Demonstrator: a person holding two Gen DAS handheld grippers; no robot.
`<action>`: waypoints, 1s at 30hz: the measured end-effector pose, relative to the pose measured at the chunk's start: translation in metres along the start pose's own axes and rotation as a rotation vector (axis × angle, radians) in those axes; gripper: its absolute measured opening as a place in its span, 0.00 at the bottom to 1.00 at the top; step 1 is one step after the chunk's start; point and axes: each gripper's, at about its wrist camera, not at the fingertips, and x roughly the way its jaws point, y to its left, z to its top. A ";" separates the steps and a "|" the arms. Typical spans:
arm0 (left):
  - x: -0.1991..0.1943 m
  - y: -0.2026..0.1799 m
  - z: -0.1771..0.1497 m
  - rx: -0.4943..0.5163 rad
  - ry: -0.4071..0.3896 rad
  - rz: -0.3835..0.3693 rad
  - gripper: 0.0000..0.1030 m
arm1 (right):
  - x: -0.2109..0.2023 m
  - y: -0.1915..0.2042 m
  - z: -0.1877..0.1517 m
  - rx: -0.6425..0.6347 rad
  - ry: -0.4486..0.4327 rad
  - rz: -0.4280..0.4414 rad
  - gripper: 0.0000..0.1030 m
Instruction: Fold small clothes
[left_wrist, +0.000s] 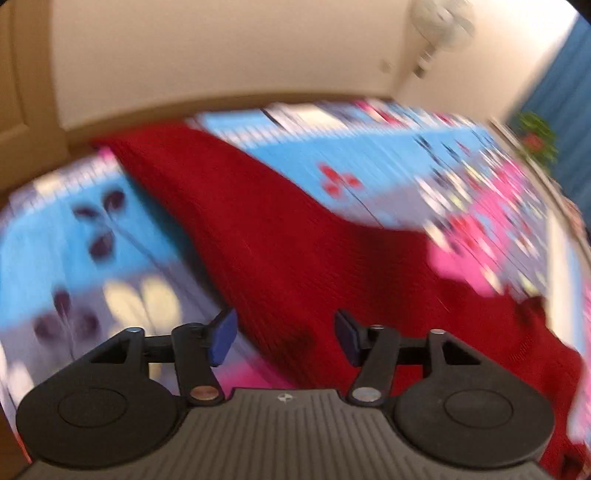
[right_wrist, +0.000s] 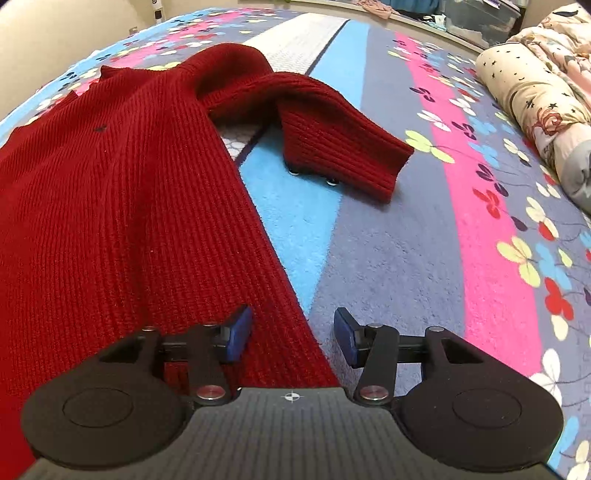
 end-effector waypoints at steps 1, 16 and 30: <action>-0.005 -0.006 -0.012 0.024 0.044 -0.040 0.63 | -0.001 0.000 0.000 0.001 0.000 0.001 0.49; -0.064 -0.028 -0.206 0.526 0.247 -0.200 0.65 | -0.009 0.008 -0.010 -0.029 -0.014 0.030 0.36; -0.116 -0.028 -0.240 0.698 0.062 -0.277 0.16 | -0.034 -0.011 -0.016 0.070 -0.053 0.113 0.06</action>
